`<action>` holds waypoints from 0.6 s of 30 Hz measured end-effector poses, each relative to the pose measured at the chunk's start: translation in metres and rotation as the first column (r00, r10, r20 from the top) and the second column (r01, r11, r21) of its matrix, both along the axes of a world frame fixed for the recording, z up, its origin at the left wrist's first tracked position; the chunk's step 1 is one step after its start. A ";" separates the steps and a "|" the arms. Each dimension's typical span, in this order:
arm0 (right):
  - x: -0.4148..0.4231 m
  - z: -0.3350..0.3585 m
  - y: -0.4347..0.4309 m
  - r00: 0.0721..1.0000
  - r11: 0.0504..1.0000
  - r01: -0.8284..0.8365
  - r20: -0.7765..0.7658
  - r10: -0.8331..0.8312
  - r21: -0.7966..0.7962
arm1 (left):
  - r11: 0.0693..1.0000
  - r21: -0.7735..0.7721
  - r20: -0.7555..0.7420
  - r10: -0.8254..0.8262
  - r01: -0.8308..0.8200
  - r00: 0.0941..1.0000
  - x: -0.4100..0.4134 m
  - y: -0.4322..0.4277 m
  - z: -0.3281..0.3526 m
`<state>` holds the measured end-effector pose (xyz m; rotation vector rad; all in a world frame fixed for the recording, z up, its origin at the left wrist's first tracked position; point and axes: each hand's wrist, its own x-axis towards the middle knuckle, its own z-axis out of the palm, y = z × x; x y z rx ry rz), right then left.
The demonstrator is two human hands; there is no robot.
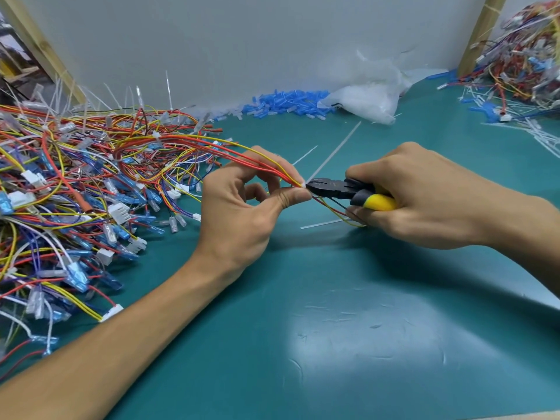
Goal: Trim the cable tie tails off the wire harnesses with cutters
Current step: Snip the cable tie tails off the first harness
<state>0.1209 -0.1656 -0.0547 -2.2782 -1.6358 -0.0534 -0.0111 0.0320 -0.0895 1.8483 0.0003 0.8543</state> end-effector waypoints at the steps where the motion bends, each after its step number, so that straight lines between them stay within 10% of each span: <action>1: 0.001 -0.001 0.000 1.000 1.000 0.003 0.002 -0.003 -0.001 | 1.000 -0.001 0.001 0.000 0.000 1.000 0.000 0.000 0.000; 18: -0.003 0.002 0.001 0.999 1.000 0.023 0.032 -0.023 -0.001 | 1.000 -0.010 0.001 -0.011 0.011 1.000 -0.001 0.000 0.002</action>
